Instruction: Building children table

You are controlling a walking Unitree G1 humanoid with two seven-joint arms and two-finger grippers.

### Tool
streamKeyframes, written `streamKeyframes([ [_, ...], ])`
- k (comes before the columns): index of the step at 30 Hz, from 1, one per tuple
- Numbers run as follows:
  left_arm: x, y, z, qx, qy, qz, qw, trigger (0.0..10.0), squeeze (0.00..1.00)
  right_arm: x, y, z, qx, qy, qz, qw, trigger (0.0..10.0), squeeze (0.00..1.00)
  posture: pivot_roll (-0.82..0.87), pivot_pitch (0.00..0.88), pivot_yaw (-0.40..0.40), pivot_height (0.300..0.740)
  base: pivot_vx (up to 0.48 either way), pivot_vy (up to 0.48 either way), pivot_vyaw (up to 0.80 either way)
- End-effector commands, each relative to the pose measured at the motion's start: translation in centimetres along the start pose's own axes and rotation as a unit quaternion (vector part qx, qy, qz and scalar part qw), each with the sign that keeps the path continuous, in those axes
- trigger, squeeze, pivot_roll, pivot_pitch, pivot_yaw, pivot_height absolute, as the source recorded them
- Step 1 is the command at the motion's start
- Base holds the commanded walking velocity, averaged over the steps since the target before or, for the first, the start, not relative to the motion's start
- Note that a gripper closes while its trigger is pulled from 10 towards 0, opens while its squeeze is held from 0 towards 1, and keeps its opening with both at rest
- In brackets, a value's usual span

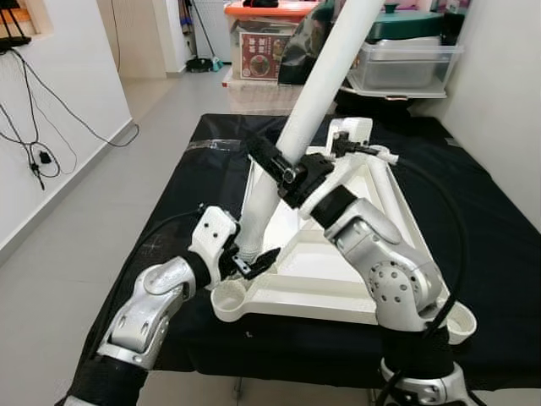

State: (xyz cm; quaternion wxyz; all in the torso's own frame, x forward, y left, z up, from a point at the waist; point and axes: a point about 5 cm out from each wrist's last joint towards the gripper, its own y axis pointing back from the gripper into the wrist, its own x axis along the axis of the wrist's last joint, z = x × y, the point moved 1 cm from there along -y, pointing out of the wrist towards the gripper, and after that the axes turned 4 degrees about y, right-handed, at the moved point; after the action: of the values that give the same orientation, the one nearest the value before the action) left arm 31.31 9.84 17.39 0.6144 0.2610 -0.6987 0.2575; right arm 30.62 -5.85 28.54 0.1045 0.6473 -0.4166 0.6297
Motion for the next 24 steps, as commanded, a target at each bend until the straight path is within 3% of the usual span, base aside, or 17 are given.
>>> streamKeyframes([
  [1, 0.51, -0.52, 0.27, -0.009, -0.007, 0.013, 1.0, 10.0, 0.0, -0.47, -0.02, -0.77, 0.019, -0.002, -0.007, 1.0, 0.0, 0.0, -0.04, 0.0, -0.009, 0.74, 0.0, 0.0, 0.0],
  [6, 0.44, -1.01, 0.7, -0.014, -0.001, 0.017, 1.0, 10.0, 0.0, -0.8, 0.13, -0.7, 0.017, 0.002, -0.014, 1.0, 0.0, 0.0, -0.04, 0.0, -0.009, 0.74, 0.0, 0.0, 0.0],
  [7, 0.31, -1.04, 0.75, -0.015, 0.001, 0.016, 1.0, 9.1, 0.0, -0.87, 0.17, -0.69, 0.017, 0.002, -0.015, 1.0, 0.0, 0.0, -0.04, 0.0, -0.009, 0.74, 0.0, 0.0, 0.0],
  [8, 0.17, -1.01, 0.77, -0.015, 0.005, 0.015, 1.0, 0.1, 0.0, -0.91, 0.2, -0.69, 0.016, 0.001, -0.016, 1.0, 0.0, 0.0, -0.04, 0.0, -0.01, 0.74, 0.0, 0.0, 0.0],
  [22, 0.37, -0.62, 0.82, -0.014, 0.01, 0.031, 0.999, 0.0, 0.0, -1.05, 0.21, -0.48, 0.014, 0.003, -0.021, 1.0, 0.0, 0.0, -0.03, 0.0, -0.013, 0.74, 0.0, 0.0, 0.0],
  [23, 0.35, -0.54, 1.13, -0.028, 0.004, 0.027, 0.999, 0.0, 0.0, -1.07, 0.29, -0.26, 0.013, -0.001, -0.024, 1.0, 10.0, 0.0, -0.03, 0.0, -0.013, 0.74, 0.0, 0.0, 0.0],
  [24, 0.35, -0.54, 1.13, -0.028, 0.004, 0.027, 0.999, 0.0, 0.0, -1.07, 0.29, -0.26, 0.013, -0.001, -0.024, 1.0, 10.0, 0.0, -0.03, 0.0, -0.013, 0.74, 0.0, 0.0, 0.0],
])
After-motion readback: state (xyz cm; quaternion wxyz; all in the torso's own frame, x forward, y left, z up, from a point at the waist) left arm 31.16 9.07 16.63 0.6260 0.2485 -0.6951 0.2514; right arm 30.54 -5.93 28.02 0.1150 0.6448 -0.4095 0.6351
